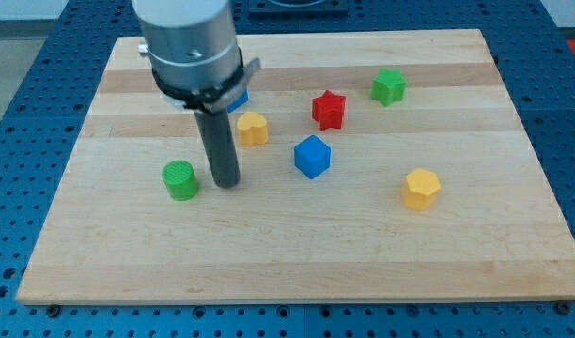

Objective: Move your arm towards yellow hexagon

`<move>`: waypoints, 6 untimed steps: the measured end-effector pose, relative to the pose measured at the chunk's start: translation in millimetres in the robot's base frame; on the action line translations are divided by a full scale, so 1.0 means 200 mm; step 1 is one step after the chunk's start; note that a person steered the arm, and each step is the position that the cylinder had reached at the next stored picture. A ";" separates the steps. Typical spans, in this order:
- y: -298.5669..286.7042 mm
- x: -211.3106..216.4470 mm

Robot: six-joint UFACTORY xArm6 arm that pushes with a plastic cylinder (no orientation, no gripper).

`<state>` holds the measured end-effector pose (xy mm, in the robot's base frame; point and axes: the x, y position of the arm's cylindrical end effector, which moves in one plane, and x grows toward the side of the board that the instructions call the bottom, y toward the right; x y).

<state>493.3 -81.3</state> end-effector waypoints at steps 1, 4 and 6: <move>0.12 0.14; 0.82 0.27; 1.25 0.27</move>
<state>547.0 167.8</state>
